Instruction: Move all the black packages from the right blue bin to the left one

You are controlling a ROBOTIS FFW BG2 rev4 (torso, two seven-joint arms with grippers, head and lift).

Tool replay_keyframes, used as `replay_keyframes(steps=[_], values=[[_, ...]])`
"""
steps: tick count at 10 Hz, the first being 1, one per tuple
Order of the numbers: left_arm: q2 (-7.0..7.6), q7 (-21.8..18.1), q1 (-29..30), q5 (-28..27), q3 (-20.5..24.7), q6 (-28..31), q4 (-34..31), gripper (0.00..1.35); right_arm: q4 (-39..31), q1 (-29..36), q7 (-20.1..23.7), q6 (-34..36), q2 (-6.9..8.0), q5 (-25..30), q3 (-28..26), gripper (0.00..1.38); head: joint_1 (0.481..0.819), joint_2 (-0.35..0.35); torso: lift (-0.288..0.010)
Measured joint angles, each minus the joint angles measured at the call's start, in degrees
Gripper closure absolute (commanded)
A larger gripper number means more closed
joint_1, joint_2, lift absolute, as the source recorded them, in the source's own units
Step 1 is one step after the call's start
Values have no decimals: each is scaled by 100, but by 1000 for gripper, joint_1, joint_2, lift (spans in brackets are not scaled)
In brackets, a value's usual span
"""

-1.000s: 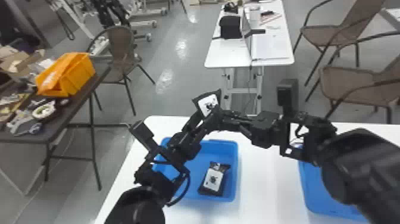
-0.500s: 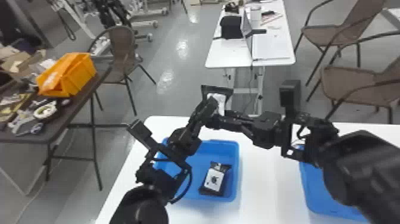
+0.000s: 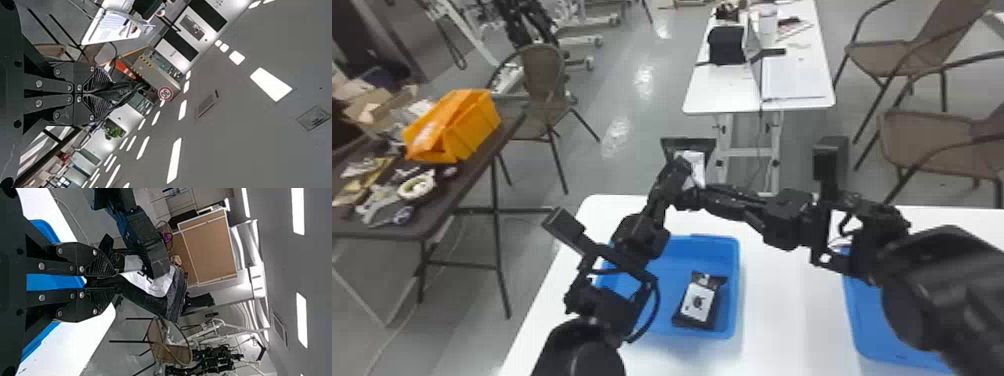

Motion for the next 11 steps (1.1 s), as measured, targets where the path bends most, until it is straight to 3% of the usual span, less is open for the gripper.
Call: replay_keyframes(steps=[2,3,4,6,9,10,11], values=[[-28,106,65,-42,52,-213,-3,1220,69,146,-20,-207,85,-58,-270,94,691,257,0],[-76,149,134,-248,182,-342,0,1220,-1,332,-21,-445,131,69,-542,65,690,255,0],[-130,161,219,-648,381,-496,24,1220,-196,599,-138,-683,190,378,-904,150,690,245,0],[-153,163,422,-1915,823,-842,325,1220,-895,1506,-1060,-1011,305,1065,-1761,217,695,211,0],[-154,161,548,-3755,957,-1294,1096,1220,-1428,2376,-1488,-981,303,1383,-2499,222,695,127,0],[-154,155,487,-3894,930,-1467,1425,1072,-1497,2508,-1507,-951,300,1412,-2628,222,695,104,0],[-154,103,375,-3729,886,-1779,1861,406,-1528,2575,-1505,-917,283,1421,-2707,222,695,96,0]])
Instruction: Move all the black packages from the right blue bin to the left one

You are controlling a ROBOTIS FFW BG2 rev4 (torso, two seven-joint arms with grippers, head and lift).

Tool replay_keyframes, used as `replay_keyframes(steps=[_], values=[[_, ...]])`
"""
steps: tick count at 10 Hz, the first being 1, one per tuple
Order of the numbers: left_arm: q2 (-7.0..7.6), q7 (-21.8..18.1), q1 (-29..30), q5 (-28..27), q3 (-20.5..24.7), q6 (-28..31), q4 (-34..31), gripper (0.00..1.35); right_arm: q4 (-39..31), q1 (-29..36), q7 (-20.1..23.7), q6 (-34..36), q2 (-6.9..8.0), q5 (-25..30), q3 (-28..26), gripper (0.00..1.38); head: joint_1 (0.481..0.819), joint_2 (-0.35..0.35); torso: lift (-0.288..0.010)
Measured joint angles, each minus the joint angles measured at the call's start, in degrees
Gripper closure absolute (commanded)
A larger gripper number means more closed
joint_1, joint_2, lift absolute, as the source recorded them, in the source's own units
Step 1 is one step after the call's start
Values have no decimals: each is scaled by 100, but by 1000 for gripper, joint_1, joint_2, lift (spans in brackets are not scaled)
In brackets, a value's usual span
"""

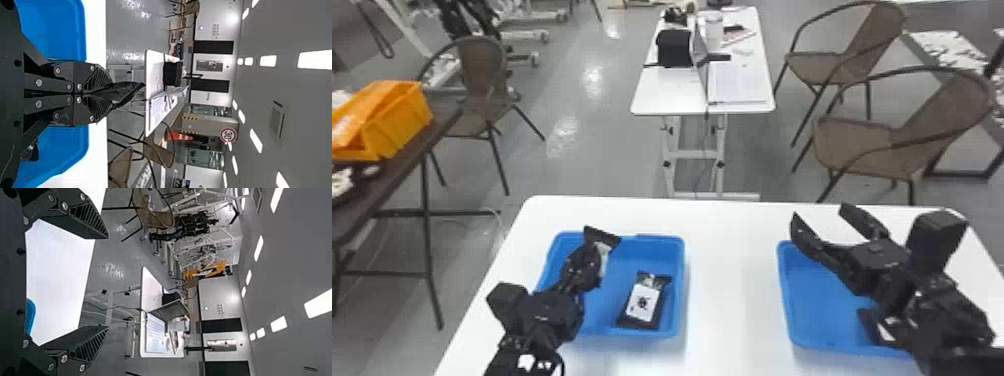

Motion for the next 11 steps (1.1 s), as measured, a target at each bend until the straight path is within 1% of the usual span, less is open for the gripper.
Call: replay_keyframes(steps=[1,2,3,4,5,6,7,8,9,10,11], values=[[0,-116,-70,332,-49,-329,292,-2,-10,1,1,23,-27,11,-15,222,695,86,0],[0,-225,-98,485,-77,-529,389,62,-37,0,1,31,-40,43,-16,222,695,83,0],[0,-313,-106,582,-134,-639,354,159,-85,17,1,33,-46,80,-28,222,695,75,0],[0,-297,-57,649,-180,-671,115,168,-136,69,-7,34,-47,109,-57,222,695,68,0],[0,-189,69,683,-154,-593,-266,168,-210,135,-55,67,-47,144,-91,222,695,69,0],[0,70,294,680,-22,-554,-804,160,-379,273,-247,178,-46,216,-152,219,695,74,0],[0,355,525,676,84,-537,-1248,160,-603,485,-599,343,-45,263,-222,222,695,85,0],[0,500,695,721,133,-511,-1568,160,-832,745,-923,508,-44,282,-330,222,695,77,0],[0,532,778,801,138,-495,-1731,160,-978,959,-999,657,-39,285,-516,222,695,56,0],[0,539,809,882,110,-480,-1778,160,-1008,1082,-996,780,-38,276,-726,222,695,42,0],[0,543,824,931,69,-468,-1804,160,-928,1155,-997,874,-34,253,-961,222,695,9,0]])
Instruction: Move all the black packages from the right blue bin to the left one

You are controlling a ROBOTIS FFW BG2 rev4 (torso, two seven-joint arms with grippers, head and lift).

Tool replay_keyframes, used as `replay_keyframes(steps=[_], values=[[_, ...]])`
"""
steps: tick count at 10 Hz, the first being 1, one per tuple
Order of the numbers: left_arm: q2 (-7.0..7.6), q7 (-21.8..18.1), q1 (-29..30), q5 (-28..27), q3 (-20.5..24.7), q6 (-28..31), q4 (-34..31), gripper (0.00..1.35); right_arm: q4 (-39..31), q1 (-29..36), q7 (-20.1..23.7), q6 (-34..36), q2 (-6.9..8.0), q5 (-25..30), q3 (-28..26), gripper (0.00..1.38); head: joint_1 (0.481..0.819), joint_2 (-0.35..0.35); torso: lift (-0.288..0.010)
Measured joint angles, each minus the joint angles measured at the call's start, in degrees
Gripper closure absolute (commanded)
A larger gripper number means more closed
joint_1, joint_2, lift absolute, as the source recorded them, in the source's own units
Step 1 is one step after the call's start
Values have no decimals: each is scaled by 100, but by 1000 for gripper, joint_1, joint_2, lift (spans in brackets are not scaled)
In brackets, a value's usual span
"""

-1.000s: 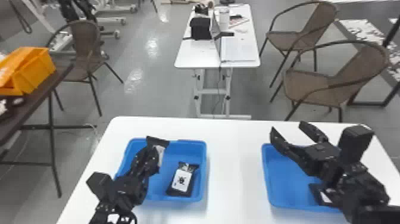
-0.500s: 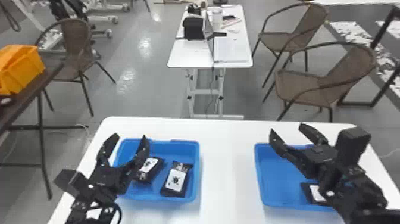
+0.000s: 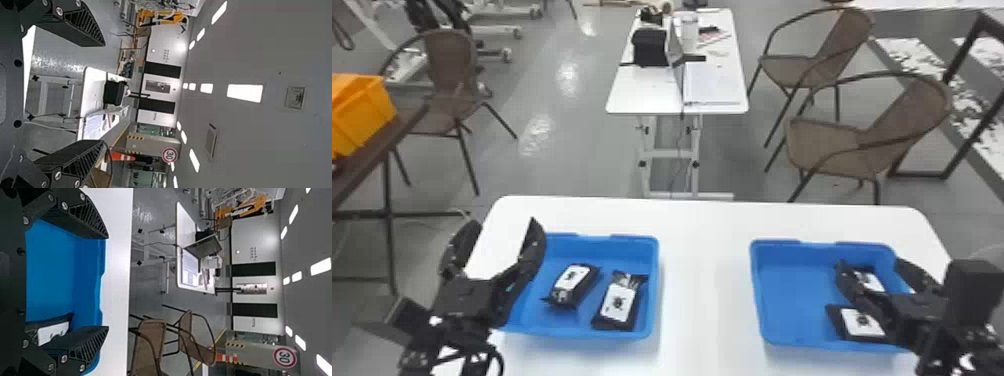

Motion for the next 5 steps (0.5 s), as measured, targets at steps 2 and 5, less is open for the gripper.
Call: replay_keyframes(steps=[2,5], values=[[0,1,21,-13,-28,54,-38,163,465,-107,-5,51,28,-64,-293,222,695,-44,0],[0,133,65,-65,-75,90,-42,167,1316,-589,60,48,-26,-78,-505,217,695,-79,0]])
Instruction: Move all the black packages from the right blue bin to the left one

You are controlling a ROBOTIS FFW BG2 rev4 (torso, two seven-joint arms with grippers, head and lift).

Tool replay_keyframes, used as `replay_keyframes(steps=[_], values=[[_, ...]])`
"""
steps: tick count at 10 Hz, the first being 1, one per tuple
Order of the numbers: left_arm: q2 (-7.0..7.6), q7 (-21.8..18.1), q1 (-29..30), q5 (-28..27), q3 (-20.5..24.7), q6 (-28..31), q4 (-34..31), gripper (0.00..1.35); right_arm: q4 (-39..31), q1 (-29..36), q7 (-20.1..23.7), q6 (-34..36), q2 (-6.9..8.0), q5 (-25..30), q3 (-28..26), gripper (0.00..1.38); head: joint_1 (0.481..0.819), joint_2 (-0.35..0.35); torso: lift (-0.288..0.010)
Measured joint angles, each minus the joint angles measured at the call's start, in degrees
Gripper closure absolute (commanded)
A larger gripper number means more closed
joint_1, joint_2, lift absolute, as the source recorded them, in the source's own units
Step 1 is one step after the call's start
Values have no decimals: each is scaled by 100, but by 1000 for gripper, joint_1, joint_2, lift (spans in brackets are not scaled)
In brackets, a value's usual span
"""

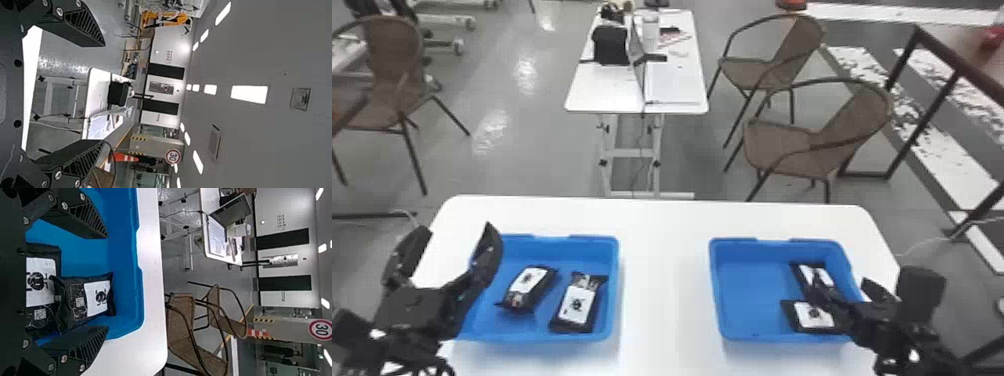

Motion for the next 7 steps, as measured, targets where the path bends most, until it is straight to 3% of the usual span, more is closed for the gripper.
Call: replay_keyframes(steps=[4,7], values=[[0,-1,4,-15,-28,53,-9,167,1213,-826,237,-17,-244,80,-22,216,695,-104,0],[0,-1,1,-2,-35,80,-9,168,1928,-1259,390,-112,-279,266,0,216,695,-103,0]])
